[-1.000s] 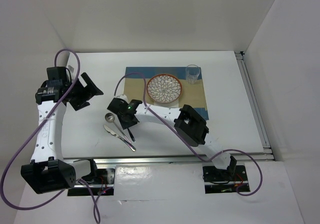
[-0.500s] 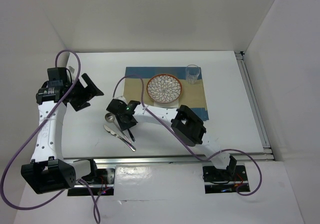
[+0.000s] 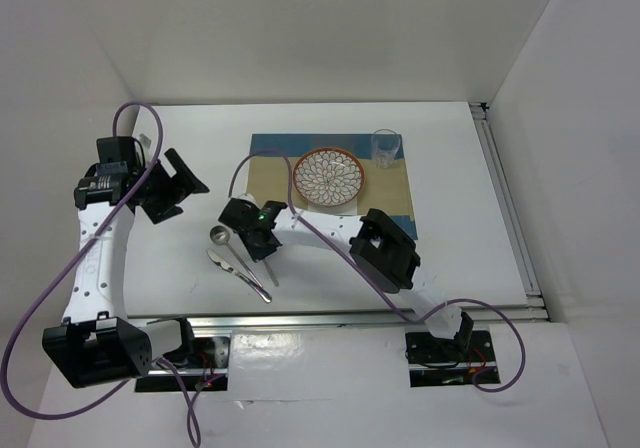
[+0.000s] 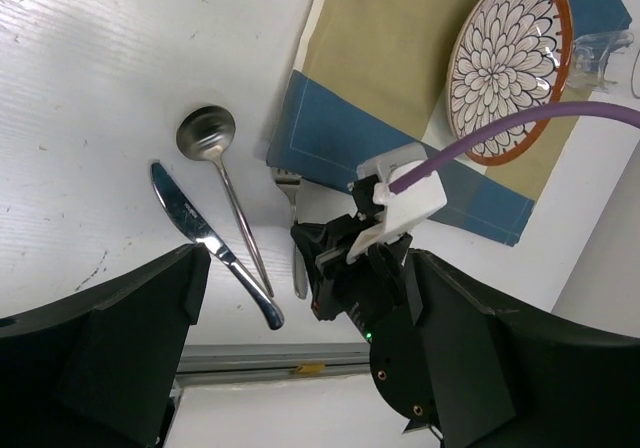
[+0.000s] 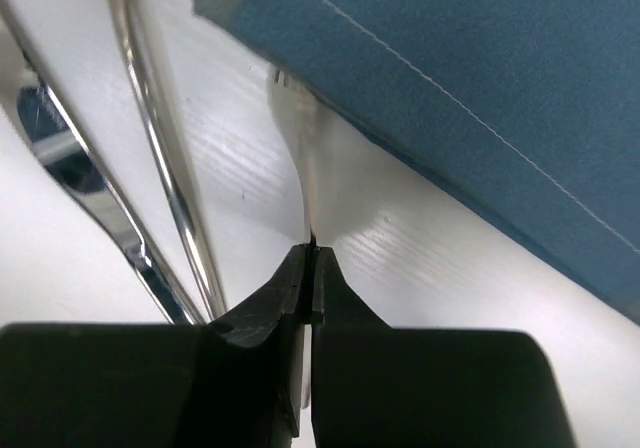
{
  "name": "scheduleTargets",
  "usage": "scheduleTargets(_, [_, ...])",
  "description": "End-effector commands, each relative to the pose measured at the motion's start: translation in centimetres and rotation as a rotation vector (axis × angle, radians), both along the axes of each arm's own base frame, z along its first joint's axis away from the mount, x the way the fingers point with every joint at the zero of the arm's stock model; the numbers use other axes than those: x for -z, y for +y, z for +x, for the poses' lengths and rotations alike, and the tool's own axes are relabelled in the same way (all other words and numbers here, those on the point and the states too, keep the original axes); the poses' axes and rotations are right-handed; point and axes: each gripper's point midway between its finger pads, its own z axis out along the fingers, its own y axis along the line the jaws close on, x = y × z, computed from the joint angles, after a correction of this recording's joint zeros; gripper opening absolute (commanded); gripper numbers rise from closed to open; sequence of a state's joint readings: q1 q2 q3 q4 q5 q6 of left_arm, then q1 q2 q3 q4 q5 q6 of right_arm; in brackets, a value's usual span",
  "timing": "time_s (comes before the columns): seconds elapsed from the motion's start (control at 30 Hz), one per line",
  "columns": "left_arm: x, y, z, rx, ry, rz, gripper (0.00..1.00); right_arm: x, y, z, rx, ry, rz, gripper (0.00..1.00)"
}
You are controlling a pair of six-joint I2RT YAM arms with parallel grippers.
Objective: Set the dinner table for one person
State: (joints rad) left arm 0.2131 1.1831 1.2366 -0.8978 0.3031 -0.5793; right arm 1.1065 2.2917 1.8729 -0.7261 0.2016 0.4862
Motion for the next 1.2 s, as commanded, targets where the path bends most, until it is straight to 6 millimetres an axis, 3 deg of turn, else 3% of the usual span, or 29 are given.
scheduleTargets(0.0, [-0.4, -0.1, 0.4, 0.017, -0.041, -0.003, 0.98, -4.2, -0.8, -0.1, -0.108, -0.038, -0.017, 0.00])
scheduleTargets(0.07, [-0.2, -0.2, 0.5, 0.023, -0.034, -0.013, 0.98, -4.9, -0.9, -0.7, -0.140, -0.009, -0.023, 0.00])
scheduleTargets(0.23, [-0.8, 0.0, 0.8, 0.015, -0.042, 0.000, 0.98, -9.3, -2.3, -1.2, -0.128, -0.020, 0.024, 0.00])
scheduleTargets(0.27, [-0.8, 0.0, 0.8, 0.015, -0.042, 0.000, 0.98, -9.2, -3.1, -0.8, -0.114, -0.016, 0.017, 0.00])
scheduleTargets(0.53, [-0.2, 0.2, 0.4, -0.003, -0.013, -0.001, 0.98, -11.5, -3.6, 1.9, 0.005, -0.057, 0.104, 0.00])
scheduleTargets(0.77, [-0.7, 1.3, 0.3, -0.067, -0.010, 0.031, 0.98, -13.2, -3.4, 2.6, 0.018, -0.052, 0.158, 0.00])
scheduleTargets(0.83, [-1.0, 1.2, 0.2, -0.074, -0.017, 0.027, 0.98, -13.4, -4.2, 4.5, 0.076, -0.057, 0.176, 0.00])
scheduleTargets(0.9, [-0.6, 1.2, 0.1, -0.074, -0.008, 0.025, 0.98, -13.3, -3.8, 6.5, 0.112, -0.069, 0.200, 0.00])
scheduleTargets(0.97, [-0.3, 1.4, 0.0, -0.090, 0.002, 0.017, 0.98, -14.4, -4.1, 9.9, 0.181, -0.106, 0.239, 0.00])
scheduleTargets(1.0, [-0.3, 1.4, 0.0, -0.090, 0.002, 0.017, 0.98, -13.0, -4.1, 11.0, 0.206, -0.094, 0.226, 0.00])
scheduleTargets(1.07, [0.3, 1.4, -0.1, -0.089, 0.014, 0.015, 0.98, -12.1, -4.1, 14.5, 0.256, -0.122, 0.240, 0.00])
scheduleTargets(1.17, [1.0, 1.6, -0.6, -0.112, 0.038, 0.024, 0.98, -11.0, -3.6, 18.1, 0.304, -0.146, 0.260, 0.00])
